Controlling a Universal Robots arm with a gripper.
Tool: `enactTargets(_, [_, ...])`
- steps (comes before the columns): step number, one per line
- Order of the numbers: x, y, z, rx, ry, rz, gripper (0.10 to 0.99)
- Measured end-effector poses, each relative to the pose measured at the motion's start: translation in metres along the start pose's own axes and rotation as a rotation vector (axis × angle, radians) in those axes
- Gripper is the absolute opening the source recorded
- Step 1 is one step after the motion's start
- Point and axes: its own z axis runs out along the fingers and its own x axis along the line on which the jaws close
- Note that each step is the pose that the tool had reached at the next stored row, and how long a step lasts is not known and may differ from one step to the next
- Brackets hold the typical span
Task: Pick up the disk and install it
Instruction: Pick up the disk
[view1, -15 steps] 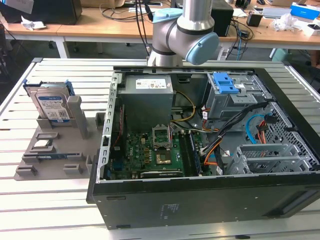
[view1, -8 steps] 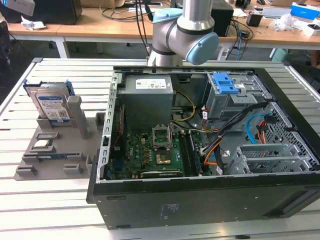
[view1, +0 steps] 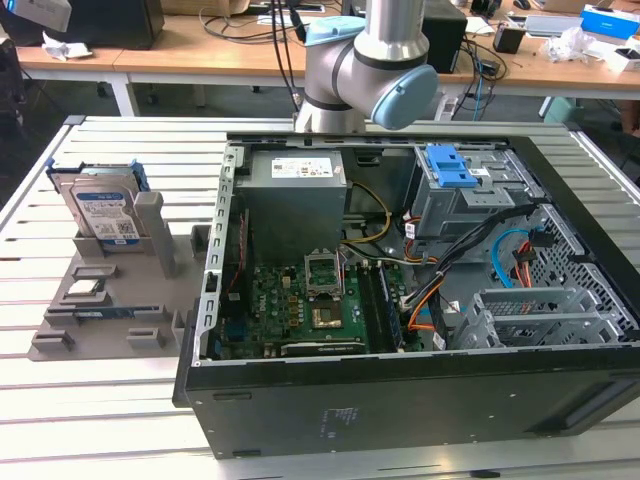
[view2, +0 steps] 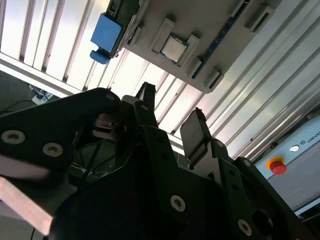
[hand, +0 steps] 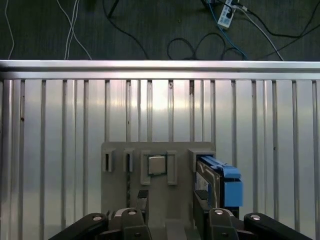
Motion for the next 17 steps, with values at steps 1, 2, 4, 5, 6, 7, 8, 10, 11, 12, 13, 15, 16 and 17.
enactTargets(1, [-0.0023,-0.0019,0.0000,0.000,0.0002,0.000,0.482])
enactTargets(2, [-0.0054,-0.0042,0.0002,0.000,0.0004,0.000,0.482])
enactTargets(4, [-0.0113,-0.0084,0.0004,0.000,0.0011,0.000,0.482])
enactTargets(5, [-0.0152,-0.0111,0.0009,0.000,0.0011,0.000,0.482])
enactTargets(6, [-0.0179,-0.0132,0.0012,0.000,0.0012,0.000,0.482])
enactTargets(7, [-0.0202,-0.0148,0.0014,0.000,0.0013,0.000,0.482])
enactTargets(8, [-0.0229,-0.0165,0.0017,0.000,0.0013,0.000,0.482])
enactTargets(10, [-0.0277,-0.0195,0.0024,0.000,0.0012,0.000,0.482])
enactTargets(11, [-0.0292,-0.0206,0.0031,0.000,0.0013,0.000,0.482])
enactTargets(12, [-0.0295,-0.0211,0.0038,0.000,0.0013,0.000,0.482])
enactTargets(13, [-0.0297,-0.0214,0.0045,0.000,0.0011,0.000,0.482])
enactTargets(15, [-0.0300,-0.0217,0.0059,0.000,0.0012,0.000,0.482])
enactTargets(16, [-0.0300,-0.0219,0.0066,0.000,0.0013,0.000,0.482])
enactTargets(17, [-0.0301,-0.0220,0.0071,0.000,0.0014,0.000,0.482])
